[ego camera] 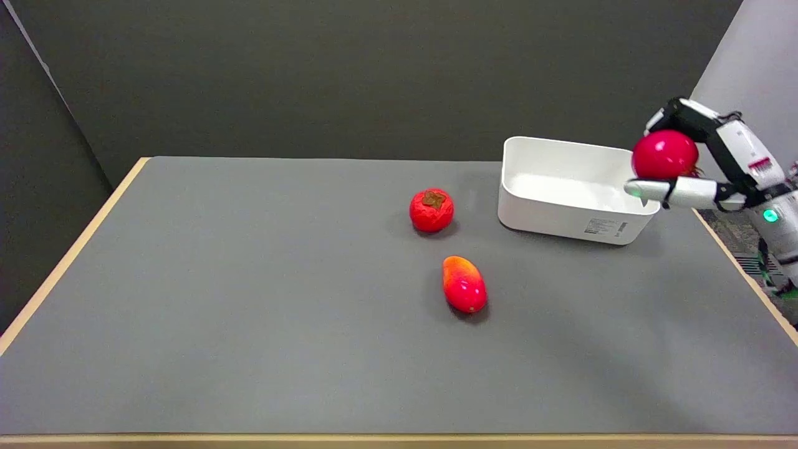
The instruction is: Place the pomegranate into the white box.
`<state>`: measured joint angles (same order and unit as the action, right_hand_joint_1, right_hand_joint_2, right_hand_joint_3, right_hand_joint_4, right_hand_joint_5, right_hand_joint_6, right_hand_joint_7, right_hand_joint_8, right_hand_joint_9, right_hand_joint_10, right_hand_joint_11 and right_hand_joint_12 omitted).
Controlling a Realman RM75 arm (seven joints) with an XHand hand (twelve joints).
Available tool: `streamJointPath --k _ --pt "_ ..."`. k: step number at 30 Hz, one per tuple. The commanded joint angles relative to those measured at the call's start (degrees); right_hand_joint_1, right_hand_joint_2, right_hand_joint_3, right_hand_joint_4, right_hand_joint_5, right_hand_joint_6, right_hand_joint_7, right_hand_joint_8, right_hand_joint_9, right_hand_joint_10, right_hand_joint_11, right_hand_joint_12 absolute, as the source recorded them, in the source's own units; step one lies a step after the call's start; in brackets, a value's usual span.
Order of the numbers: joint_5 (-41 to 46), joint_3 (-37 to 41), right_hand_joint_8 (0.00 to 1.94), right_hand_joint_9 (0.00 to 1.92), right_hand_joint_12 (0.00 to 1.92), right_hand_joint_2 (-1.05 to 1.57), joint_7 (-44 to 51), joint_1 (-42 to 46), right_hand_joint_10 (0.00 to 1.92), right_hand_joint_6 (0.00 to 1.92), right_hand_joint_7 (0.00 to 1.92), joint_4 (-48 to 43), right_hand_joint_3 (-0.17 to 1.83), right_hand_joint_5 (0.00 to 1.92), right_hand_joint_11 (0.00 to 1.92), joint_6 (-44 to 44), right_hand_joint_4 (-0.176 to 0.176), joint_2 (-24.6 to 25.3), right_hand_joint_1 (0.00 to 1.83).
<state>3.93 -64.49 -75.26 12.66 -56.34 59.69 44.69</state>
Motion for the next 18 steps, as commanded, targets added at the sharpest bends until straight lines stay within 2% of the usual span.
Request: streamJointPath --k 1,8,18 --pt "-5.97 -17.93 1.38 0.76 1.92 1.14 0.27 -27.38 1.63 1.44 0.80 12.40 0.24 0.56 0.80 -7.48 -0.176 -2.77 1.34" --pt "-12.10 -24.70 1.39 0.75 1.92 1.14 4.16 -40.37 1.64 1.45 0.79 23.67 0.23 0.55 0.79 -10.59 -0.176 0.07 1.34" --pt "-13.74 -30.87 1.41 0.74 1.91 1.15 9.92 -49.29 1.65 1.47 0.78 36.19 0.23 0.54 0.74 -14.85 -0.176 1.75 1.34"
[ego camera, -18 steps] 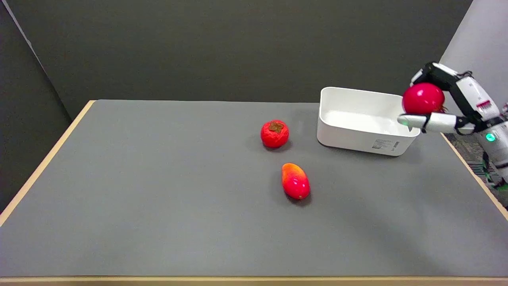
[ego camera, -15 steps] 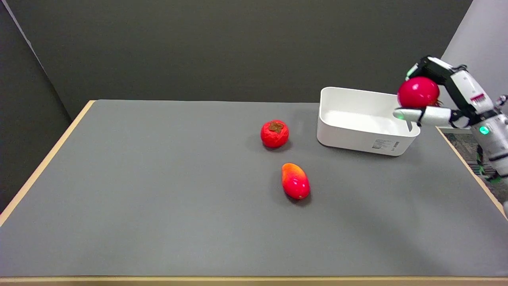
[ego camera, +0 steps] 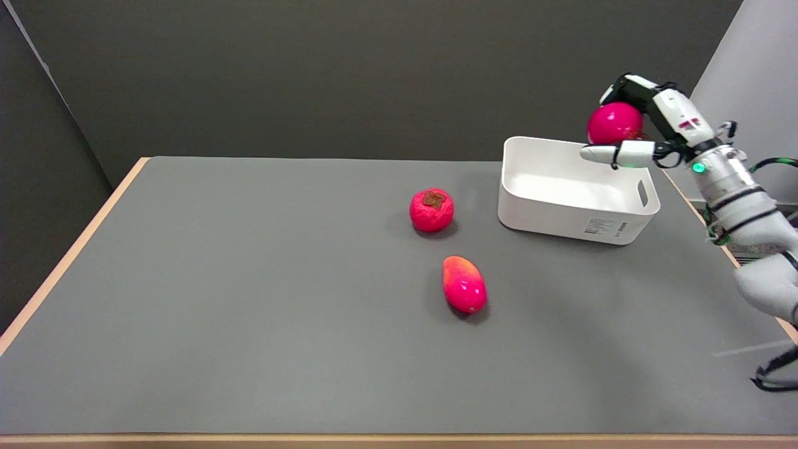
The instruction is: Place the pomegranate into the white box.
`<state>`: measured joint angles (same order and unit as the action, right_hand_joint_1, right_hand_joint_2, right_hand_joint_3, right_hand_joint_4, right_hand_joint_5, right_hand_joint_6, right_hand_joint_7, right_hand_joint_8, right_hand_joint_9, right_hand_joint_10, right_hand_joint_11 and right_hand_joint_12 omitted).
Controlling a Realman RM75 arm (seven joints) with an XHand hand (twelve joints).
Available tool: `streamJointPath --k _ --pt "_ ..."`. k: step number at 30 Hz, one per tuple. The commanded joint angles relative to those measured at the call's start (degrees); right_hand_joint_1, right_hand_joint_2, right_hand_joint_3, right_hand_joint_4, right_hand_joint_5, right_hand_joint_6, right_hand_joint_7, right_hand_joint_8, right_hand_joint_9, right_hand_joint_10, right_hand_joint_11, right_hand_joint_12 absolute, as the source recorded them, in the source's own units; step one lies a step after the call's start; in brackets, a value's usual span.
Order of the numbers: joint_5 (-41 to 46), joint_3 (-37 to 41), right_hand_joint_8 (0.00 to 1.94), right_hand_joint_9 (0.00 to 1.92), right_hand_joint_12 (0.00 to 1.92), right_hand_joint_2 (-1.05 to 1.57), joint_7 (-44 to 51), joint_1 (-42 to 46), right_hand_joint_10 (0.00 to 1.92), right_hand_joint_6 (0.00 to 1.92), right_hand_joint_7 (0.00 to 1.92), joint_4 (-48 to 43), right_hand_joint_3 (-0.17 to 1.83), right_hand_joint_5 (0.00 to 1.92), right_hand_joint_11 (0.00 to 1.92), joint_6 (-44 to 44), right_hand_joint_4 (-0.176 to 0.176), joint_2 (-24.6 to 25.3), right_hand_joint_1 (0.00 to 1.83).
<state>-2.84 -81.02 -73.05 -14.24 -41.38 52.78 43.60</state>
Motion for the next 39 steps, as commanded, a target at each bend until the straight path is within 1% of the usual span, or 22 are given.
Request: streamJointPath --k 1,12,19,21,22,23,24,25,26,28,30,34,39 --pt "-6.98 -14.51 1.41 0.74 1.91 1.16 8.15 -22.47 1.66 1.47 0.78 21.56 0.22 0.54 0.75 -8.88 -0.175 2.84 1.34" --pt "-10.17 -14.58 1.43 0.73 1.90 1.16 8.76 -20.88 1.67 1.48 0.77 21.08 0.22 0.53 0.72 -19.03 -0.176 2.84 1.34" --pt "-9.76 -13.85 1.42 0.73 1.89 1.17 8.84 -19.23 1.67 1.48 0.77 20.02 0.20 0.53 0.74 -20.89 -0.175 2.84 1.33" --pt "-9.69 -13.11 1.44 0.72 1.89 1.19 8.84 -18.01 1.68 1.50 0.75 18.92 0.17 0.52 0.75 -20.80 -0.165 2.68 1.33" --pt "-9.69 -12.87 1.46 0.73 1.90 1.21 8.84 -17.65 1.62 1.50 0.73 18.39 0.16 0.54 0.72 -20.74 -0.167 2.68 1.28" --pt "-9.69 -12.05 1.50 0.77 1.91 1.22 8.84 -16.80 1.51 1.51 0.69 17.05 0.15 0.60 0.66 -20.91 -0.174 2.59 1.20" --pt "-9.69 -11.39 1.37 0.75 1.90 1.11 8.84 -15.93 1.43 1.38 0.67 15.82 0.33 0.57 0.59 -21.05 -0.126 2.44 1.10" --pt "-9.69 -10.85 1.09 0.69 1.86 0.90 8.84 -15.46 1.35 1.13 0.67 15.19 0.68 0.47 0.50 -21.13 -0.035 2.44 0.96" --pt "-9.69 -9.95 0.87 0.63 1.82 0.75 8.84 -14.42 1.29 0.94 0.65 13.95 0.92 0.40 0.43 -21.30 0.027 2.36 0.86" --pt "-9.69 -8.98 0.78 0.58 1.75 0.74 8.84 -13.28 1.23 0.85 0.60 12.68 0.92 0.38 0.43 -21.37 0.022 2.28 0.81" --pt "-9.69 -8.25 0.68 0.49 1.70 0.72 8.84 -12.37 1.15 0.70 0.53 11.54 0.91 0.34 0.44 -21.37 0.021 2.28 0.70" --pt "-9.67 -6.89 0.63 0.45 1.70 0.71 8.74 -10.02 1.11 0.62 0.49 9.16 0.89 0.32 0.43 -21.37 0.019 2.20 0.63" --pt "-9.30 -4.49 0.62 0.44 1.71 0.71 8.36 -7.15 1.10 0.59 0.48 5.60 0.89 0.31 0.42 -21.20 0.019 2.12 0.59"
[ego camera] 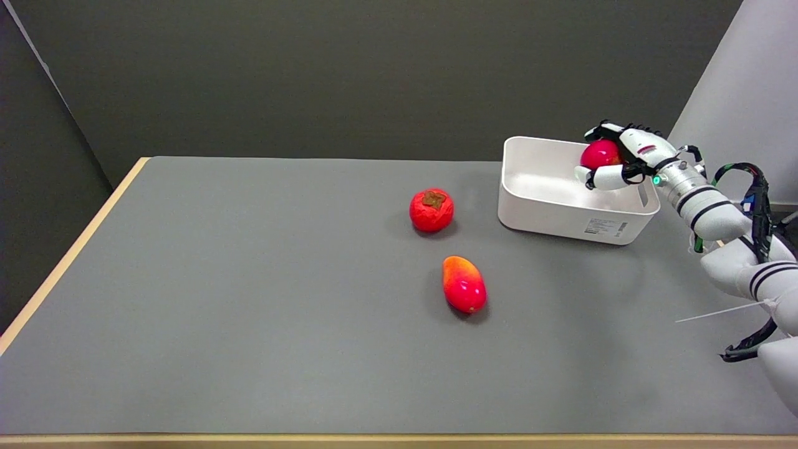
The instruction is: Place the pomegranate into the white box.
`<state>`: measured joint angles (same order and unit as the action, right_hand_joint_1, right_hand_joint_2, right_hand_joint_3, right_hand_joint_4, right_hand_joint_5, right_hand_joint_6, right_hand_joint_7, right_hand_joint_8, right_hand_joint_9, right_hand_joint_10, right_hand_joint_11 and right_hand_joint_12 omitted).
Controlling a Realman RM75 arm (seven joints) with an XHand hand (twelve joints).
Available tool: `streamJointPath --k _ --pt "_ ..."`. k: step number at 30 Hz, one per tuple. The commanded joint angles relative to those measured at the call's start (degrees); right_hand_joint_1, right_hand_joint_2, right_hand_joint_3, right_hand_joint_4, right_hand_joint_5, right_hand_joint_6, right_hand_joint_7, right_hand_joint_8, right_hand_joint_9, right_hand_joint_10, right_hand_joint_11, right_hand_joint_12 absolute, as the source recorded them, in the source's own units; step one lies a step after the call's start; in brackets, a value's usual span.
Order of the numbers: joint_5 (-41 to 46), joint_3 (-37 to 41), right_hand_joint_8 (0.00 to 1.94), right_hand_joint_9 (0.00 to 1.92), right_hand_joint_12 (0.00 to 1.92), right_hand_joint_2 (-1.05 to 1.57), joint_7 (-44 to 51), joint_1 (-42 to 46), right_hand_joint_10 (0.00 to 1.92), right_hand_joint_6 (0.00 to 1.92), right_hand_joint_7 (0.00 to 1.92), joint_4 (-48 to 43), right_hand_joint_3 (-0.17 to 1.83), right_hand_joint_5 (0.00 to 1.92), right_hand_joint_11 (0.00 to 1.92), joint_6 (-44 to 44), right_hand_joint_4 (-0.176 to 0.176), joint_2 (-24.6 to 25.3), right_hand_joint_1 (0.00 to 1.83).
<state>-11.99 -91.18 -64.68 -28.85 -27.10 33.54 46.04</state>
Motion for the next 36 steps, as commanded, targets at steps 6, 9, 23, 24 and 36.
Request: streamJointPath --k 6,9,23,24,36 --pt "5.83 6.77 0.58 0.41 1.71 0.71 -0.10 11.02 1.07 0.53 0.45 -11.19 0.86 0.30 0.40 0.55 0.032 -0.55 0.47" --pt "14.00 4.20 0.46 0.29 1.58 0.65 -7.43 14.47 0.89 0.47 0.33 -21.56 0.89 0.24 0.32 5.71 0.062 0.60 0.33" --pt "16.90 7.37 0.00 0.00 0.34 0.52 -5.60 16.69 0.00 0.16 0.00 -19.85 0.89 0.04 0.00 5.69 0.066 -0.72 0.19" --pt "18.31 7.76 0.00 0.00 0.30 0.52 -5.60 17.52 0.00 0.14 0.00 -21.51 0.89 0.04 0.00 6.80 0.064 -0.79 0.19" --pt "26.15 11.07 0.13 0.00 0.48 0.52 -5.60 26.74 0.18 0.30 0.06 -43.30 0.91 0.05 0.00 17.78 0.058 -0.70 0.16"
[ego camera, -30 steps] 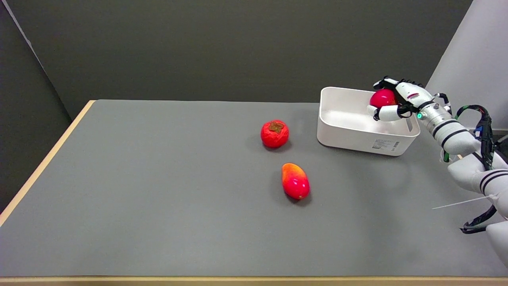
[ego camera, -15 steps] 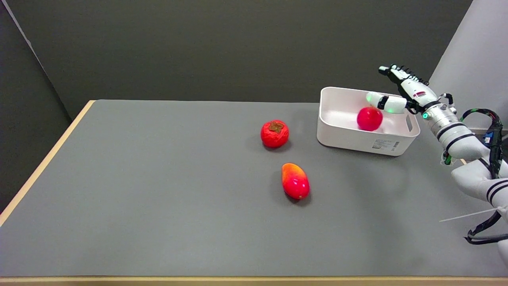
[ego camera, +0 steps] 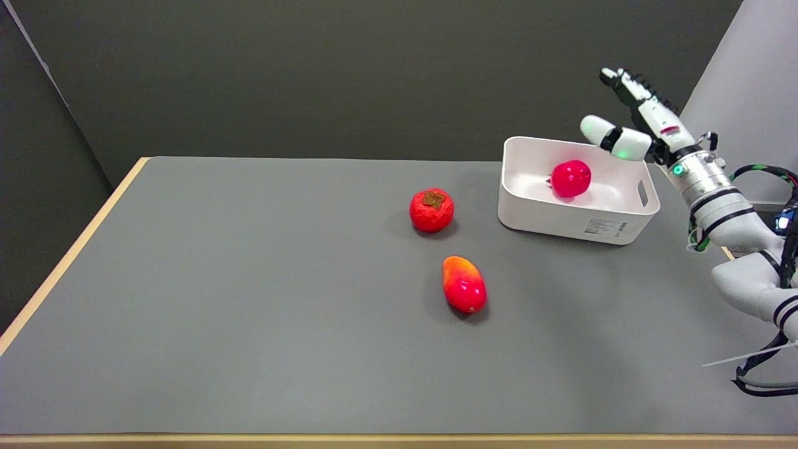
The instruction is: Place the pomegranate into the white box.
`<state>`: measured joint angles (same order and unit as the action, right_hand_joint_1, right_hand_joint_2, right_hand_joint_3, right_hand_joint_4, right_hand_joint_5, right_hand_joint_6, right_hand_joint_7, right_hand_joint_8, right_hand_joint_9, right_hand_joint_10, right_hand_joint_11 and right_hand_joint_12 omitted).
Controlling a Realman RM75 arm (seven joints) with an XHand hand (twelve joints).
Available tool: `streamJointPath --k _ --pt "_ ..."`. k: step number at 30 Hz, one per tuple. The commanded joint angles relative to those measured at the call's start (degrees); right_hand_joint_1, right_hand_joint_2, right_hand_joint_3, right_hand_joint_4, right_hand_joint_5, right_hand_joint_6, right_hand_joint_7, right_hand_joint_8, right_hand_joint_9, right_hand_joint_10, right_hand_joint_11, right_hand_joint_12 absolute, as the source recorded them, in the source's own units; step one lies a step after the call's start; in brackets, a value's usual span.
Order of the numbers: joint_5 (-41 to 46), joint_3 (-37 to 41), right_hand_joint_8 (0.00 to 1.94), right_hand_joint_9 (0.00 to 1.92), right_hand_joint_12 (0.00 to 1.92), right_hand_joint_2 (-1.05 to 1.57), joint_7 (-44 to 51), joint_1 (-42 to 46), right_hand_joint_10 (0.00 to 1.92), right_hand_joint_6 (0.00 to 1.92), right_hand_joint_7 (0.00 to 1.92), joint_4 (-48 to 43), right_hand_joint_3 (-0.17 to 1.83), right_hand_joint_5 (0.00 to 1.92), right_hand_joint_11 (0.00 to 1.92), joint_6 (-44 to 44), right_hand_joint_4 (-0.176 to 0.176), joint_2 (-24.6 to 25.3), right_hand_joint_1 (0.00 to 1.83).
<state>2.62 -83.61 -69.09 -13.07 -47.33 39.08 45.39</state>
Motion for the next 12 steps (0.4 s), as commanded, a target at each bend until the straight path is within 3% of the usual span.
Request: streamJointPath --k 1,2,4,8,10,12 --pt "12.50 2.70 0.13 0.01 0.47 0.50 -1.20 11.52 0.14 0.33 0.07 -24.84 0.93 0.05 0.00 13.92 0.055 0.10 0.23" --pt "13.31 1.72 0.13 0.02 0.46 0.49 -1.20 11.99 0.10 0.35 0.08 -26.55 0.95 0.05 0.00 16.00 0.052 0.19 0.31" --pt "14.06 -0.29 0.27 0.02 0.63 0.53 -1.20 12.25 0.27 0.37 0.08 -29.25 0.92 0.08 0.00 18.61 0.060 0.27 0.13" --pt "14.81 -3.36 0.33 0.02 0.86 0.55 -0.86 12.56 0.55 0.42 0.17 -33.32 0.95 0.13 0.00 20.57 0.062 0.35 0.11" --pt "14.72 -5.08 0.28 0.03 0.89 0.61 -0.64 12.71 0.58 0.38 0.22 -35.17 0.83 0.17 0.00 19.63 0.064 0.43 0.13" --pt "14.17 -6.40 0.33 0.03 0.91 0.59 -0.64 12.80 0.61 0.42 0.23 -36.14 0.91 0.18 0.00 19.06 0.065 0.50 0.12"
